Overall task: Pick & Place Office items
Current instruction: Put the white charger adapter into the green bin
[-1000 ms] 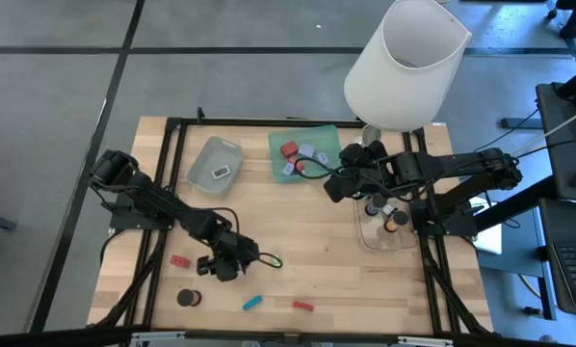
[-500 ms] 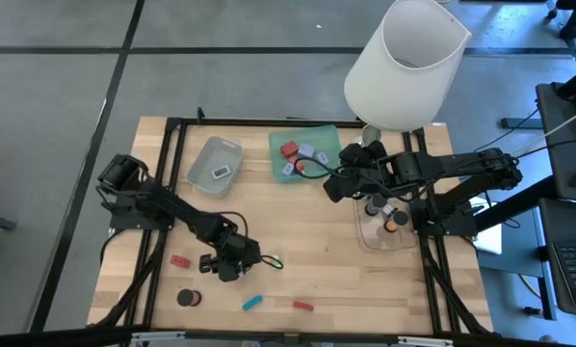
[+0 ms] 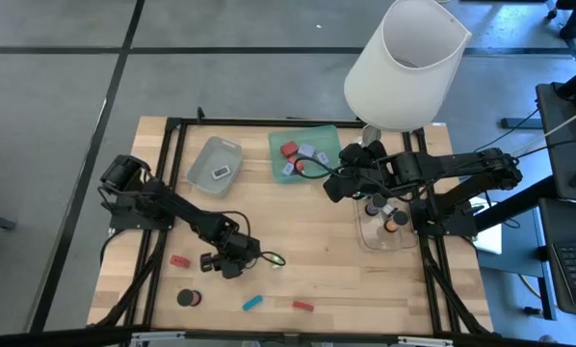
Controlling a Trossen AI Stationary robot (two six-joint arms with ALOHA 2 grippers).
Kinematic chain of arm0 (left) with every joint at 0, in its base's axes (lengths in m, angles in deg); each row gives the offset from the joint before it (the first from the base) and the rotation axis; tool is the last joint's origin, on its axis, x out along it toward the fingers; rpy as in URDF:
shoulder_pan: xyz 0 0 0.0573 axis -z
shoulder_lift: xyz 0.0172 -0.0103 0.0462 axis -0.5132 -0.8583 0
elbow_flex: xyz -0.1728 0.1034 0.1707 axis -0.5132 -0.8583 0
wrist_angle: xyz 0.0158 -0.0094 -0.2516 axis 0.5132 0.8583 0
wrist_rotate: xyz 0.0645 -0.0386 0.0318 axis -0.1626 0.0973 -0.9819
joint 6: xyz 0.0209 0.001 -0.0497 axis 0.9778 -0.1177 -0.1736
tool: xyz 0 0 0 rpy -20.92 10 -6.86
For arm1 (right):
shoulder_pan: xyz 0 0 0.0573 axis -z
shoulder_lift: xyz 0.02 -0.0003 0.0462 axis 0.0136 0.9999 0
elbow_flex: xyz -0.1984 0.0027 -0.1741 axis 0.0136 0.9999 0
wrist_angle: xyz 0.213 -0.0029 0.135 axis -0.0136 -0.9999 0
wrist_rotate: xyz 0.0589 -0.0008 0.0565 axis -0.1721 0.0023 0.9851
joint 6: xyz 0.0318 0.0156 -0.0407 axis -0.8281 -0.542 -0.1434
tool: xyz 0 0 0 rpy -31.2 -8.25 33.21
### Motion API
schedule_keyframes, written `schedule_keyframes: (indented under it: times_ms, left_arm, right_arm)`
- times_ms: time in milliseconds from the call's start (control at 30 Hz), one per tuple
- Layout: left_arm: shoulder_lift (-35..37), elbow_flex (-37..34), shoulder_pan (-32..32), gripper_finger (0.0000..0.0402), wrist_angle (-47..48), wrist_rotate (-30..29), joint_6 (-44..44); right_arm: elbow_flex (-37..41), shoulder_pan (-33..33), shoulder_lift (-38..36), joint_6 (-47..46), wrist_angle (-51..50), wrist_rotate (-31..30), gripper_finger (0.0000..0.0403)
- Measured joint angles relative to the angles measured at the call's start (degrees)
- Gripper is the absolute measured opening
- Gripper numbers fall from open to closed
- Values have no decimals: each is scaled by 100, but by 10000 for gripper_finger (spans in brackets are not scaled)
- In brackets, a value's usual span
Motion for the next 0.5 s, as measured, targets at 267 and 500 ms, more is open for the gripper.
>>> schedule_keyframes:
  times_ms: [267, 500]
  left_arm:
    - [-9, 66, 1, 197, -23, -246, -276]
    - [155, 459, -20, 197, -75, -1939, -880]
  right_arm:
    - [0, 1, 0, 0, 0, -2, 291]
    - [0, 1, 0, 63, -2, 0, 291]
